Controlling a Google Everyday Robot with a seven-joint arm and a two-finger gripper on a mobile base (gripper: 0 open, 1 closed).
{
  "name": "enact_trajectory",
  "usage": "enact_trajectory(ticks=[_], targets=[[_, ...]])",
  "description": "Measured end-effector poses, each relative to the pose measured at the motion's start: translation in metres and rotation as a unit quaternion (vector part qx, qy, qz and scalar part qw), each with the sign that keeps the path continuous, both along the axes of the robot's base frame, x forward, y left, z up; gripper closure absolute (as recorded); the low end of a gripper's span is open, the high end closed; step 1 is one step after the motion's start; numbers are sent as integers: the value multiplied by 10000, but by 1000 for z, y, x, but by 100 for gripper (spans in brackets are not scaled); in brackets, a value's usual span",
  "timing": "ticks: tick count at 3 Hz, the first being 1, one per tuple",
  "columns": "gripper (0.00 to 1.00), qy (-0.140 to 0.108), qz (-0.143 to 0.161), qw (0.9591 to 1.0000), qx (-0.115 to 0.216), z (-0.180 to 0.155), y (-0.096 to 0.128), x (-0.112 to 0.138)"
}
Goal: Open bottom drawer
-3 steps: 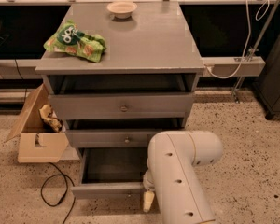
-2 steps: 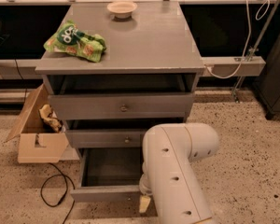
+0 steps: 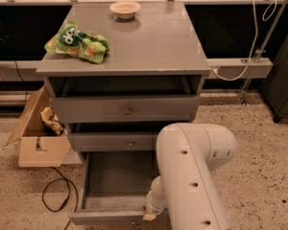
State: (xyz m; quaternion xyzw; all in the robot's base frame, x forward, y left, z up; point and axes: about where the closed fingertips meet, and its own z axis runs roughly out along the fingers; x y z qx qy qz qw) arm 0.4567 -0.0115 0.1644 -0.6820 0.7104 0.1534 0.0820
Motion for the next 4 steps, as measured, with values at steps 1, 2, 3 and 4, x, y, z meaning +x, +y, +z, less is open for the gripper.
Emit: enact_trajectory(ticks=[1, 2, 3, 4], targets=[[96, 0, 0, 10000, 0, 0, 0, 0], [0, 0, 0, 10000, 0, 0, 0, 0], [0, 0, 0, 10000, 0, 0, 0, 0], [0, -78, 8, 9999, 147, 9, -4, 0]])
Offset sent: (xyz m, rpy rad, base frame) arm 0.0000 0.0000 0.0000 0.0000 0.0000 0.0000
